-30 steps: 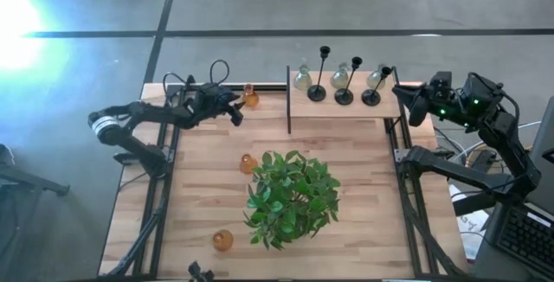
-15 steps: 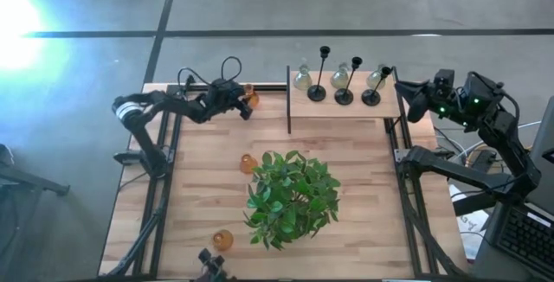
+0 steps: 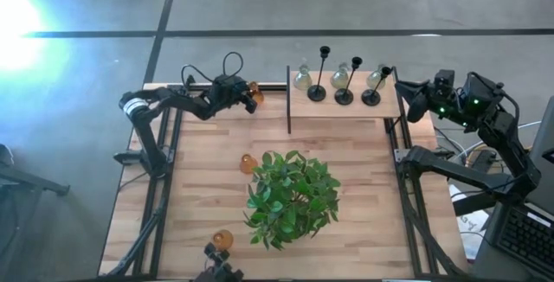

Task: Pick & Place candle stick holders
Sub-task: Put the top yellow glass candle holder on the shelf

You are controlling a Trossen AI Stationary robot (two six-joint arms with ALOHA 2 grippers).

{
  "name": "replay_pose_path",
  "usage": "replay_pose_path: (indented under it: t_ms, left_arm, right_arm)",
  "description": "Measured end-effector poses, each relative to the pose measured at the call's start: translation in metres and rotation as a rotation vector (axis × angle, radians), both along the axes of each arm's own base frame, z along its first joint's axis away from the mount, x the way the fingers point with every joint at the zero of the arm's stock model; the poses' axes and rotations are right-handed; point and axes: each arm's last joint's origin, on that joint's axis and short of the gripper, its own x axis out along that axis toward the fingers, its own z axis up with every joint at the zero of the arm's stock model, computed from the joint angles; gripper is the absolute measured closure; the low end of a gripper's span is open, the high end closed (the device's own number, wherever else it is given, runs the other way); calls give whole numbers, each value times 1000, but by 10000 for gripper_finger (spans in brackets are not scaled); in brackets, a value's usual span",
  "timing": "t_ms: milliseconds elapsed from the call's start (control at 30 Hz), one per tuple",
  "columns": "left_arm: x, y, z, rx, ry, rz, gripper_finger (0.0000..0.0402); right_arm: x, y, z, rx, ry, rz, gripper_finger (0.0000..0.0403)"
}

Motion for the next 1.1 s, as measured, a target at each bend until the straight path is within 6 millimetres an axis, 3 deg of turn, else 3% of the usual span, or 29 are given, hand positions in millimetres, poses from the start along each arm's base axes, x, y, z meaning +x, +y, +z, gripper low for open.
replay_pose_path:
  t_ms: [467,800,1100]
  left_arm:
    - [4,9,-9,-57,-37,17,234]
    - [7,12,-5,-42,-37,11,189]
    - [7,12,-4,-19,-25,1,205]
  right_arm:
    - [0,-1,0,-5,7,-45,338]
    - [0,-2,0,-15,17,-42,328]
    - [0,-2,0,-39,42,-34,320]
